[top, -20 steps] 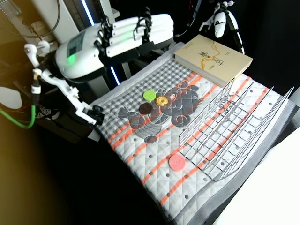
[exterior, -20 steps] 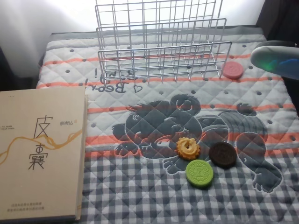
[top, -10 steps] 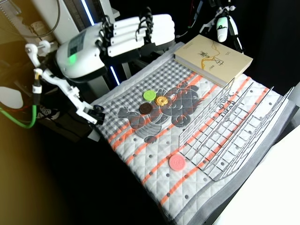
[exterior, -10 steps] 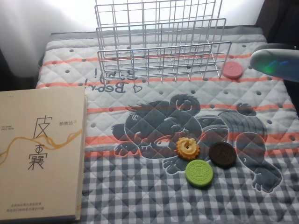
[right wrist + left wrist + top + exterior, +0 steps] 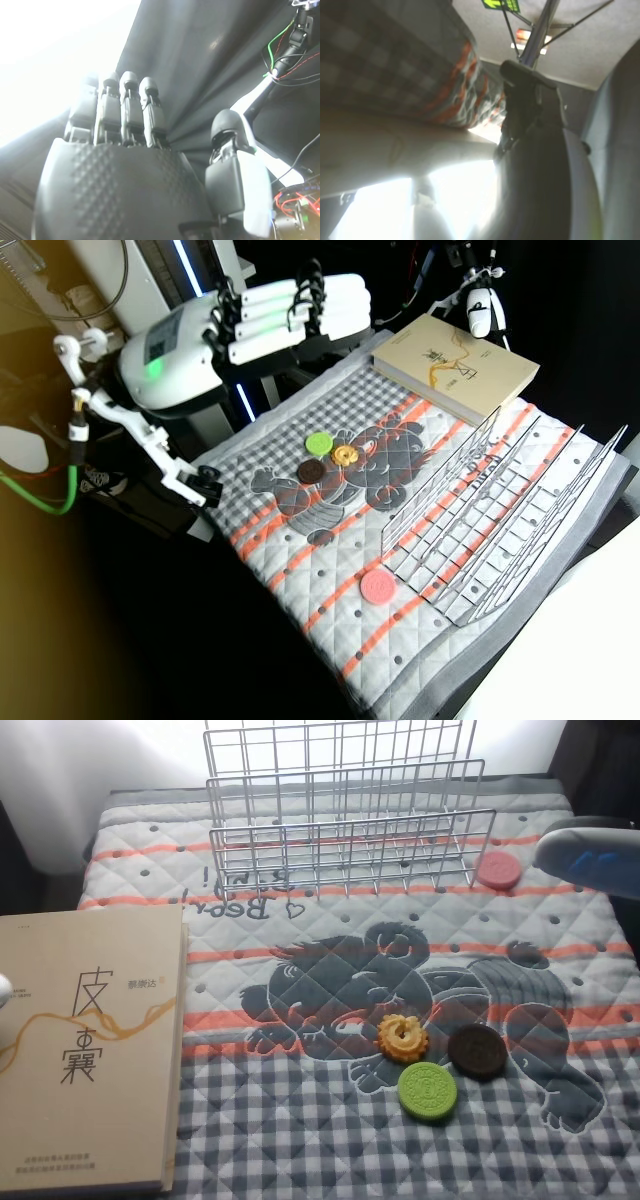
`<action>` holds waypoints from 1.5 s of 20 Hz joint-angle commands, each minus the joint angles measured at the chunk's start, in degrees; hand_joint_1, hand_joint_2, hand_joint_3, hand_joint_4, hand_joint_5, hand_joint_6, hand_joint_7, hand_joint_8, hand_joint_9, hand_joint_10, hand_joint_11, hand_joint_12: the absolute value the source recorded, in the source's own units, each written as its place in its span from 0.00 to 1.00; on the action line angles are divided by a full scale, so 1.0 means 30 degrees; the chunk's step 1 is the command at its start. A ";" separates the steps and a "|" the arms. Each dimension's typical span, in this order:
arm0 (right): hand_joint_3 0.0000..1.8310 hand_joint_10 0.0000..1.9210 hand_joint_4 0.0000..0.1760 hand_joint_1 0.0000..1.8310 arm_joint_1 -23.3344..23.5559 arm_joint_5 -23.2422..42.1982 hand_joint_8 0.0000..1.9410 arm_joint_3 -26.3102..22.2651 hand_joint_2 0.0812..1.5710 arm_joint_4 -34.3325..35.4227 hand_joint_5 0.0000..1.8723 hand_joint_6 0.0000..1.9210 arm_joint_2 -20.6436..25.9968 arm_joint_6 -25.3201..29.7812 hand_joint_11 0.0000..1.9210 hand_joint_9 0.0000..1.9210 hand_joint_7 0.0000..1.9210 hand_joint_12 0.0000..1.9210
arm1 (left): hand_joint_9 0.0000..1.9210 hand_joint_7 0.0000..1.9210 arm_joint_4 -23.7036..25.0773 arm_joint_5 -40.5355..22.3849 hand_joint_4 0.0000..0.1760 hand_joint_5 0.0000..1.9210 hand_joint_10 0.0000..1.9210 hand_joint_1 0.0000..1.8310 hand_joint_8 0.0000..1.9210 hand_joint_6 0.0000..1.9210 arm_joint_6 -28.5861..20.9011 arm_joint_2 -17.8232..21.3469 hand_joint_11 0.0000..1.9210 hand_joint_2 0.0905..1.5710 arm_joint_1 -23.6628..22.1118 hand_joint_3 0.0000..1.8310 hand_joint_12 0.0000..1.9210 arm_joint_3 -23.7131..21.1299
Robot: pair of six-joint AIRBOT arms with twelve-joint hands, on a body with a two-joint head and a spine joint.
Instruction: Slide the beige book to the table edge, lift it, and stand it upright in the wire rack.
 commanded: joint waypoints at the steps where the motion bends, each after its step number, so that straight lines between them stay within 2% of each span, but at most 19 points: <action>1: 0.00 0.00 0.00 0.02 0.0162 0.2155 0.00 0.0045 0.74 0.0713 0.11 0.00 -0.0095 -0.0001 0.03 0.06 0.10 0.01 | 0.15 0.09 -0.0166 -0.1517 0.72 0.01 0.01 0.18 0.00 0.00 -0.0155 -0.0036 0.00 0.47 -0.0188 0.00 0.65 0.0104; 2: 0.00 0.00 0.00 0.02 0.0135 0.2155 0.00 0.0051 0.74 0.0713 0.11 0.00 -0.0109 -0.0001 0.03 0.06 0.10 0.01 | 0.15 0.09 -0.0040 -0.1372 0.72 0.01 0.01 0.18 0.00 0.00 -0.0155 -0.0073 0.00 0.47 -0.0328 0.00 0.65 0.0178; 3: 0.00 0.00 0.00 0.02 0.0103 0.2155 0.00 0.0066 0.76 0.0718 0.11 0.00 -0.0139 -0.0001 0.03 0.06 0.09 0.01 | 0.15 0.12 -0.0027 -0.1296 0.45 0.07 0.00 0.24 0.00 0.01 -0.0155 -0.0115 0.00 0.51 -0.0400 0.00 0.59 0.0274; 4: 0.00 0.00 0.00 0.02 0.0092 0.2154 0.00 0.0074 0.76 0.0730 0.11 0.00 -0.0156 -0.0001 0.03 0.06 0.10 0.01 | 0.19 0.15 -0.0027 -0.1246 0.35 0.09 0.01 0.25 0.01 0.01 -0.0157 -0.0126 0.00 0.52 -0.0433 0.00 0.62 0.0318; 5: 0.00 0.01 0.00 0.01 0.0078 0.2154 0.01 0.0075 0.76 0.0745 0.12 0.01 -0.0160 -0.0001 0.04 0.07 0.10 0.02 | 0.26 0.24 -0.0027 -0.1143 0.05 0.15 0.02 0.30 0.01 0.01 -0.0157 -0.0126 0.06 0.55 -0.0475 0.00 0.64 0.0369; 6: 0.00 0.01 0.00 0.02 0.0065 0.2154 0.00 0.0075 0.76 0.0766 0.12 0.00 -0.0160 -0.0001 0.04 0.07 0.10 0.02 | 0.31 0.30 -0.0027 -0.1053 0.00 0.19 0.02 0.33 0.01 0.00 -0.0151 -0.0128 0.11 0.56 -0.0517 0.00 0.62 0.0425; 8: 0.00 0.00 0.00 0.01 0.0046 0.2155 0.00 0.0072 0.76 0.0824 0.12 0.00 -0.0141 -0.0001 0.04 0.07 0.10 0.02 | 0.53 0.53 -0.0029 -0.0870 0.00 0.40 0.09 0.50 0.02 0.01 -0.0031 -0.0162 0.29 0.62 -0.0585 0.00 0.73 0.0490; 9: 0.00 0.00 0.00 0.02 0.0032 0.2155 0.00 0.0053 0.75 0.0848 0.12 0.00 -0.0065 -0.0001 0.04 0.07 0.10 0.02 | 0.60 0.58 -0.0263 -0.0883 0.00 0.58 0.12 0.65 0.36 0.19 0.0185 -0.0176 0.37 0.64 -0.0599 0.00 0.72 0.0503; 10: 0.00 0.00 0.00 0.02 -0.0012 0.2157 0.00 0.0014 0.75 0.0881 0.12 0.00 0.0023 -0.0001 0.04 0.07 0.10 0.02 | 0.60 0.58 -0.0481 -0.0967 0.00 0.58 0.12 0.65 0.36 0.19 0.0298 -0.0174 0.37 0.64 -0.0599 0.00 0.72 0.0520; 11: 0.00 0.00 0.00 0.01 -0.0113 0.2159 0.00 -0.0064 0.76 0.0950 0.11 0.00 0.0206 -0.0001 0.04 0.07 0.10 0.02 | 0.58 0.52 -0.0856 -0.1145 0.10 0.55 0.13 0.67 0.53 0.40 0.0389 -0.0153 0.32 0.68 -0.0599 0.00 0.74 0.0583; 12: 0.00 0.00 0.00 0.02 -0.0210 0.2159 0.00 -0.0152 0.76 0.1026 0.11 0.00 0.0375 -0.0001 0.03 0.06 0.09 0.01 | 0.52 0.50 -0.1274 -0.1382 0.11 0.56 0.24 0.67 0.55 0.40 0.0443 -0.0101 0.27 0.68 -0.0595 0.00 0.79 0.0652; 14: 0.00 0.00 0.00 0.01 -0.0420 0.2163 0.00 -0.0284 0.76 0.1165 0.10 0.00 0.0594 -0.0001 0.03 0.06 0.08 0.01 | 0.48 0.50 -0.2477 -0.1979 0.10 0.56 0.36 0.67 0.56 0.40 0.0854 0.0204 0.29 0.68 -0.0593 0.00 0.79 0.0679; 16: 0.00 0.00 0.00 0.01 -0.0535 0.2163 0.00 -0.0314 0.76 0.1242 0.10 0.00 0.0613 -0.0001 0.03 0.06 0.09 0.01 | 0.48 0.50 -0.3441 -0.2663 0.09 0.56 0.37 0.67 0.55 0.40 0.1098 0.0489 0.30 0.68 -0.0457 0.00 0.79 0.0644; 20: 0.00 0.00 0.00 0.04 -0.0554 0.2163 0.00 -0.0328 0.79 0.1282 0.11 0.00 0.0611 -0.0001 0.05 0.07 0.10 0.02 | 0.57 0.55 -0.5296 -0.3925 0.10 0.52 0.21 0.67 0.49 0.46 0.1543 0.1425 0.42 0.68 0.0137 0.00 0.60 0.0526; 25: 0.00 0.00 0.00 0.01 -0.0657 0.2163 0.00 -0.0333 0.80 0.1375 0.12 0.00 0.0539 -0.0001 0.05 0.07 0.10 0.02 | 0.67 0.60 -0.6549 -0.6901 0.00 0.54 0.12 0.69 0.42 0.39 0.1862 0.2101 0.47 0.66 0.0073 0.00 0.63 -0.0017; 26: 0.00 0.00 0.00 0.01 -0.0716 0.2163 0.00 -0.0345 0.80 0.1389 0.12 0.00 0.0525 -0.0001 0.04 0.06 0.10 0.01 | 0.64 0.62 -0.6511 -0.7484 0.00 0.55 0.41 0.76 0.30 0.36 0.1860 0.2105 0.58 0.63 -0.0148 0.00 0.42 -0.0091; 28: 0.00 0.00 0.00 0.00 -0.0903 0.2163 0.00 -0.0419 0.80 0.1444 0.12 0.00 0.0541 -0.0001 0.04 0.06 0.09 0.01 | 0.63 0.60 -0.6050 -0.8349 0.00 0.55 0.43 0.76 0.32 0.39 0.1866 0.2130 0.62 0.64 -0.0780 0.00 0.31 -0.0181; 29: 0.00 0.00 0.00 0.02 -0.0993 0.2163 0.00 -0.0444 0.79 0.1484 0.12 0.00 0.0535 -0.0001 0.04 0.06 0.09 0.01 | 0.63 0.62 -0.5831 -0.8798 0.00 0.56 0.34 0.81 0.26 0.36 0.1902 0.2143 0.54 0.63 -0.1105 0.00 0.60 -0.0248; 30: 0.00 0.00 0.00 0.03 -0.1064 0.2163 0.00 -0.0476 0.79 0.1505 0.12 0.00 0.0527 -0.0001 0.04 0.06 0.09 0.01 | 0.59 0.62 -0.5672 -0.9187 0.00 0.58 0.40 0.82 0.26 0.32 0.2011 0.2145 0.49 0.64 -0.1426 0.00 0.70 -0.0303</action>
